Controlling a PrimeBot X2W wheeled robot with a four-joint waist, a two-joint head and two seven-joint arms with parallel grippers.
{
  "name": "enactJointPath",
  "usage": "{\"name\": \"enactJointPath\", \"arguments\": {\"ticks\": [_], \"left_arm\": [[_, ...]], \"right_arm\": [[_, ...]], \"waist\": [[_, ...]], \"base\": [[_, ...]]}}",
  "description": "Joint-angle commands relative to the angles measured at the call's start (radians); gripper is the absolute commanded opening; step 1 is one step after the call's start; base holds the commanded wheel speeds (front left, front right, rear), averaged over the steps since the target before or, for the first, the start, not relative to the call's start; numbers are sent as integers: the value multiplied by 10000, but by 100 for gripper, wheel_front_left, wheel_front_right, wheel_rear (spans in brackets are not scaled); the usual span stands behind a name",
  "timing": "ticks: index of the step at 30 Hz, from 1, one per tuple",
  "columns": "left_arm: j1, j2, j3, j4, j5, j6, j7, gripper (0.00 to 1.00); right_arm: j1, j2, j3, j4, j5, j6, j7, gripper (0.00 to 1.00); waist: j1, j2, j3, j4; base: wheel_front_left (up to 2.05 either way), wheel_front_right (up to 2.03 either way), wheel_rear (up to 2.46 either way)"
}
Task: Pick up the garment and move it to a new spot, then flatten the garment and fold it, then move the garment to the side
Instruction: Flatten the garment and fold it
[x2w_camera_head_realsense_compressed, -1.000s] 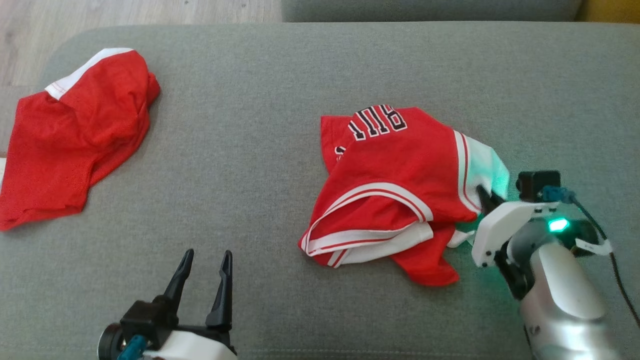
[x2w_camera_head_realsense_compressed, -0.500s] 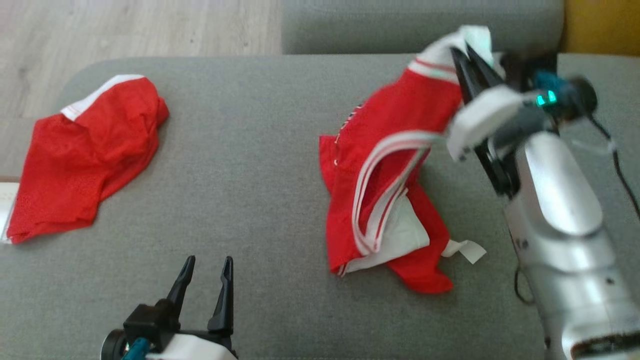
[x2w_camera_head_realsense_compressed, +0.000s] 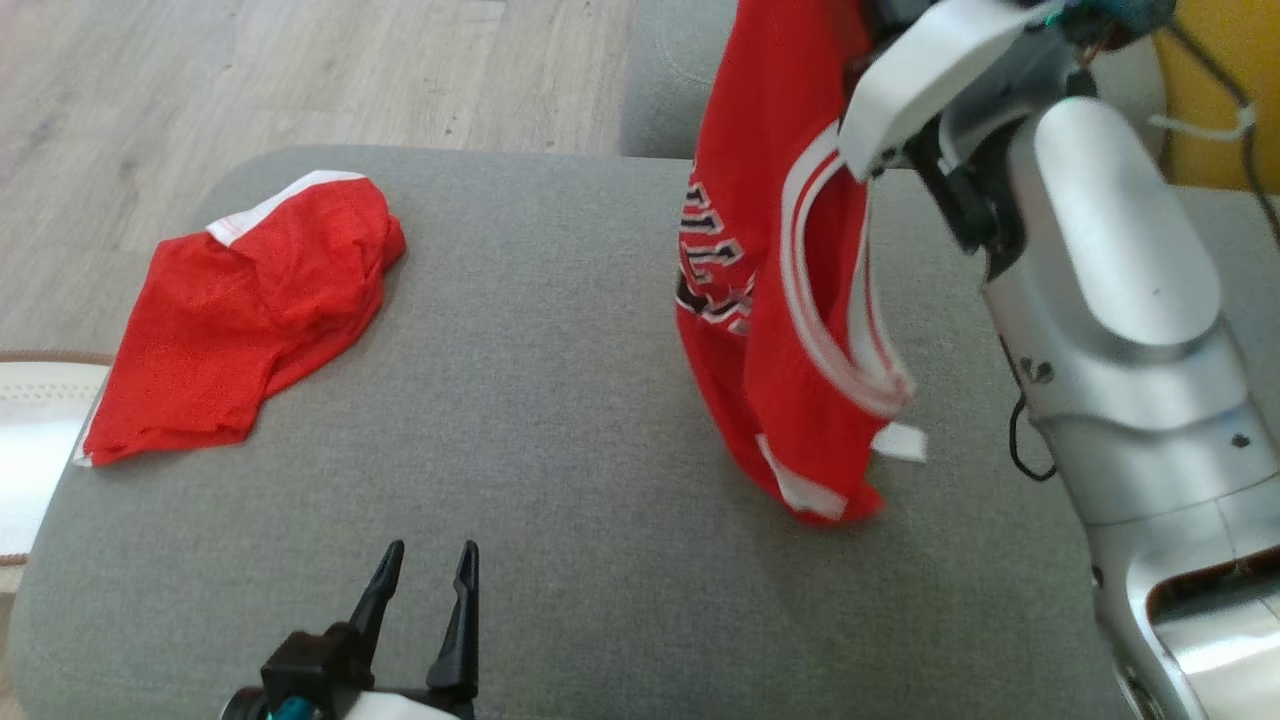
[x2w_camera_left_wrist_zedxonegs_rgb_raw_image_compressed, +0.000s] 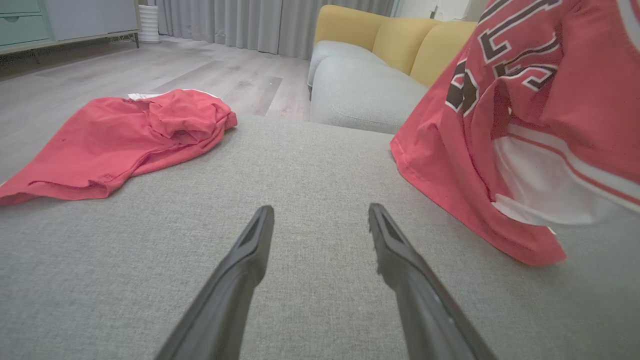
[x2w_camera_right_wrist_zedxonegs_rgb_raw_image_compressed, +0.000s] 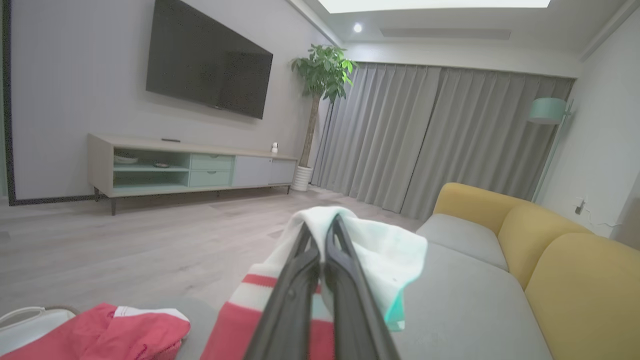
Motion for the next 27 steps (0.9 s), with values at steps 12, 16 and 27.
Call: {"name": "enactJointPath", "arguments": {"ticks": [12,16,27], "left_arm": [[-198,-68,265,-347,-140,212,-122,100],[-146,-68,366,-428,-122,263,-122,100],[-139,-68,579,-584,-59,239,-122,100]], "right_arm": [[106,58,-4,-953,355,-7,460,0],[991,-570,194,-1294,642,-7,1073,0],[3294,-3137,-295,-1861,677,-7,3265,0]], "waist": [[0,0,-25,-69],[0,0,14,-302],[0,0,250,-1131]], "base": [[0,0,0],[0,0,0],[0,0,0]]}}
